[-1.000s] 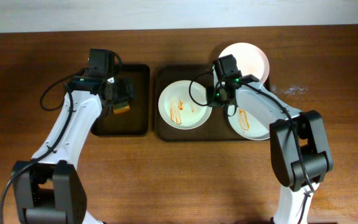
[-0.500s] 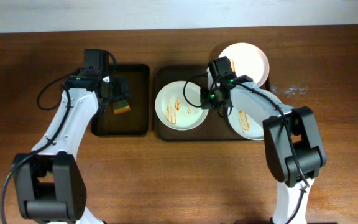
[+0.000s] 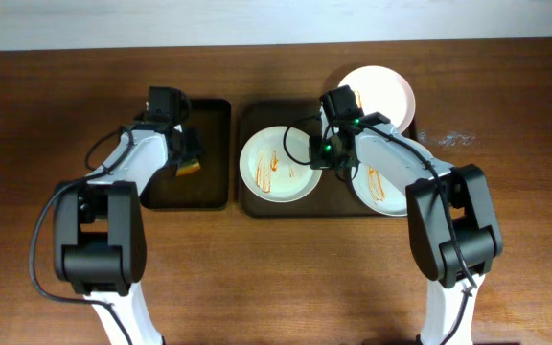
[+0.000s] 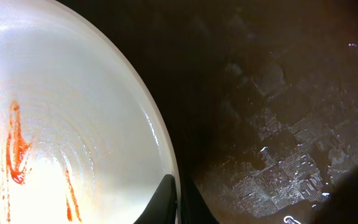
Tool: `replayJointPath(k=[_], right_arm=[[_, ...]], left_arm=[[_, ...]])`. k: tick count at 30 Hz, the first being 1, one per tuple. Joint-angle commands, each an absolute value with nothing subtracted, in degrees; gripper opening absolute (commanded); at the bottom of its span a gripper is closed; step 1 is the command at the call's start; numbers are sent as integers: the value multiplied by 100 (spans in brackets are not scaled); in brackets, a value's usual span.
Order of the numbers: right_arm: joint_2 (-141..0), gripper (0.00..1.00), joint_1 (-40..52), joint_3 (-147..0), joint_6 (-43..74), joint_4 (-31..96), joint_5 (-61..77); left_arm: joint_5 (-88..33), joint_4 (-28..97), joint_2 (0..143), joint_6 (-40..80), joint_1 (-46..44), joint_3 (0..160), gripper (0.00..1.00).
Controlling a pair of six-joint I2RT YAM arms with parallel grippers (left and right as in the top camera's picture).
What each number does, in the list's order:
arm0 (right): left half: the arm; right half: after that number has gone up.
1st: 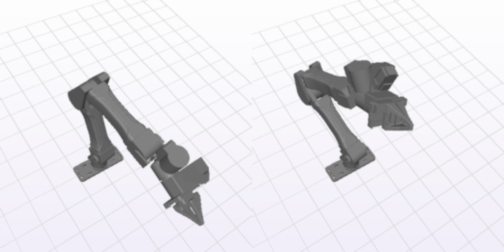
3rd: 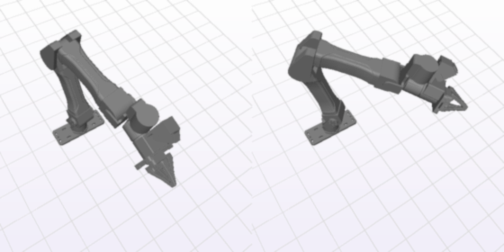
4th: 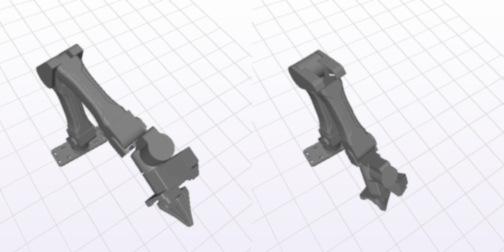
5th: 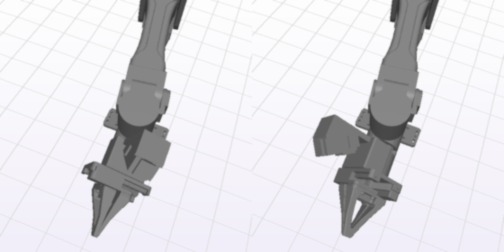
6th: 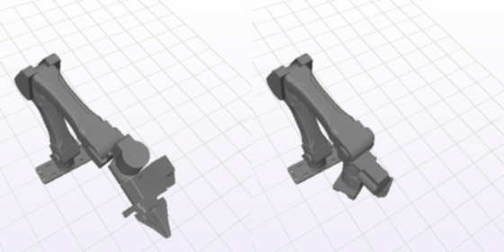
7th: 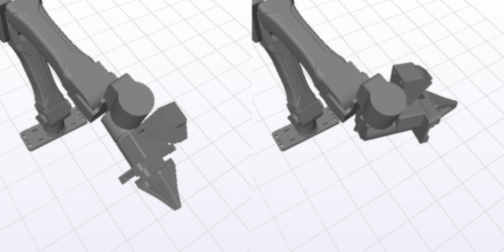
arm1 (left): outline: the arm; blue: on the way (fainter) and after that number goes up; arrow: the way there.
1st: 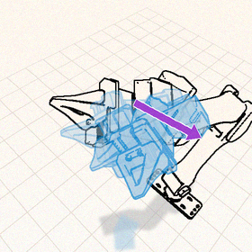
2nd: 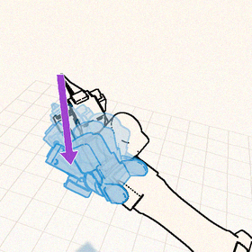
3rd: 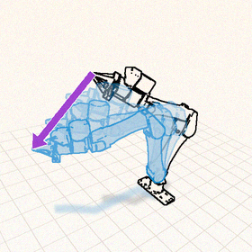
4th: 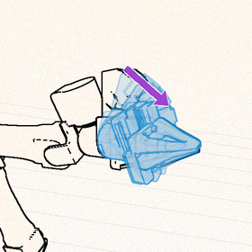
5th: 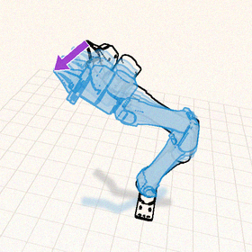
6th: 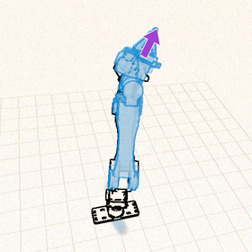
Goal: Clean dirty plates on tray and stack at the side
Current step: 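Grasp the green-yellow sponge with the left gripper and lift it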
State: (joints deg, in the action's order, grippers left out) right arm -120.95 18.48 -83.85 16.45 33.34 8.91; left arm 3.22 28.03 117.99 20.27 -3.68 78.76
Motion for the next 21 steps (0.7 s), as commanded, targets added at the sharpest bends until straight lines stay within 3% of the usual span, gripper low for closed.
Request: replayJointPath(k=[1,3,5,6,15,21], right_arm=[[-12221,4,1911,-8368,1660,3293,792],[-12221,4,1914,-8368,1660,3293,792],[-12221,4,1914,-8368,1660,3284,792],[-12221,4,1911,-8368,1660,3284,792],[-12221,4,1911,-8368,1660,3251,792],[-12221,4,1911,-8368,1660,3249,792]], left_arm=[[237,2762,11904,2163,-386,7955,49],[233,2764,11904,2167,-405,7955,24],[233,2762,11902,2167,-458,7957,5],[233,2766,11900,2167,-462,7970,0],[-349,4493,11279,1190,-462,9124,0],[-375,4574,11279,1133,-637,9124,0]])
